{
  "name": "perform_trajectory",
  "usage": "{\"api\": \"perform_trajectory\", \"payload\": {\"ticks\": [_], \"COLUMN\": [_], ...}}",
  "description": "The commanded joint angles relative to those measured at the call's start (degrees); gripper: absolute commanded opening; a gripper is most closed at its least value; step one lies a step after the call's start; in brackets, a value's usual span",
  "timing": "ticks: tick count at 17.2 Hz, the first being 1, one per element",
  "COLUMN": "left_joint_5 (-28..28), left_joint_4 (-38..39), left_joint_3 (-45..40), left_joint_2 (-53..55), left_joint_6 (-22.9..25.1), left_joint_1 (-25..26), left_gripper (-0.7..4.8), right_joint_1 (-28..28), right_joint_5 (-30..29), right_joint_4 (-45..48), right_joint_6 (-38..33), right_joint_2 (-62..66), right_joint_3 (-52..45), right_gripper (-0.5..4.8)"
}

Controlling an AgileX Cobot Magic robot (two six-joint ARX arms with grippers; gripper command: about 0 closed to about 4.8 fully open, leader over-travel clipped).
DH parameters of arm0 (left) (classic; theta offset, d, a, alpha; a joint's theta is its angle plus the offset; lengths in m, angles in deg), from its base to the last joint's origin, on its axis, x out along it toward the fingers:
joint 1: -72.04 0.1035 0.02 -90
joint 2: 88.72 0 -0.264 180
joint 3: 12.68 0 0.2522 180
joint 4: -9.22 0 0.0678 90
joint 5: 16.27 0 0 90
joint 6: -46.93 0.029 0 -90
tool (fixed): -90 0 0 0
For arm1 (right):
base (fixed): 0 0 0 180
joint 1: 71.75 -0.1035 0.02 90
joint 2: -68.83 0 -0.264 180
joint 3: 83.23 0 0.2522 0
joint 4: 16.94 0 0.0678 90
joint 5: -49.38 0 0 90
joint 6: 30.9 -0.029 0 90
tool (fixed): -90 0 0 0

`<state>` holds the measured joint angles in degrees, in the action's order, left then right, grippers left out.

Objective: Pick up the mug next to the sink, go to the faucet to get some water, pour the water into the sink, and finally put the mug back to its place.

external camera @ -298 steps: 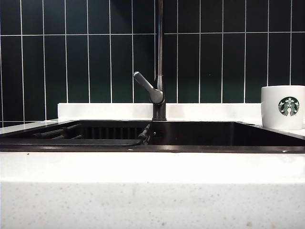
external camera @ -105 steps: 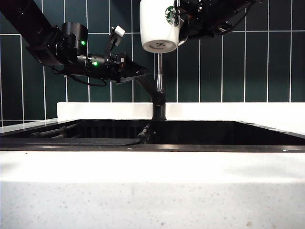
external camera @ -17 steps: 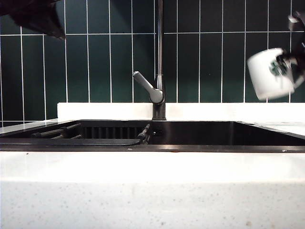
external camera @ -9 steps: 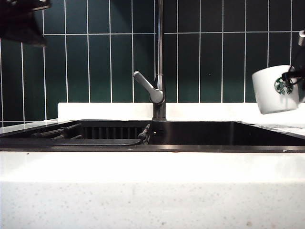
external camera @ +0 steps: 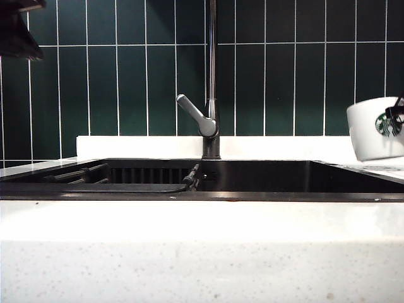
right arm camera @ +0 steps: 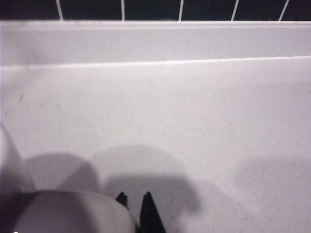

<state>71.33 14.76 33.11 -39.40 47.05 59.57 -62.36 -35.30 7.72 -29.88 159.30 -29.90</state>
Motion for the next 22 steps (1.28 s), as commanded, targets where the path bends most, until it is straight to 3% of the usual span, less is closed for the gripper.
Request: {"api": "perform_trajectory", "payload": {"ticks": [1,7,10,15,22], "left_joint_5": [0.24,0.22,0.22,0.22,0.22], "left_joint_4": [-1.16,-0.83,-0.87,-0.87,-0.85], "left_joint_3": [-0.52,-1.99,-2.38,-2.38,-2.38], "left_joint_2": [-1.31,-1.42,-1.55,-1.55,-1.55], "left_joint_6": [-0.22,-0.17,-0.20,-0.17,-0.17], "left_joint_1": [-0.07,-0.07,-0.07,-0.07,-0.07], "left_gripper": [0.25,0.25,0.25,0.25,0.25], "right_joint_1": [0.02,-0.04,-0.04,-0.04,-0.02], "right_joint_5": [-0.48,-1.36,-1.18,-1.18,-0.24], "right_joint_4": [4.07,3.43,3.43,3.10,-6.43], "right_joint_6": [-2.78,-2.71,-2.69,-2.69,-1.66], "right_joint_2": [-0.74,-0.39,-0.42,-0.44,-3.50], "right_joint_3": [0.31,-0.31,-0.42,-0.42,-0.50], "right_gripper": [0.07,0.00,0.58,0.59,0.59]}}
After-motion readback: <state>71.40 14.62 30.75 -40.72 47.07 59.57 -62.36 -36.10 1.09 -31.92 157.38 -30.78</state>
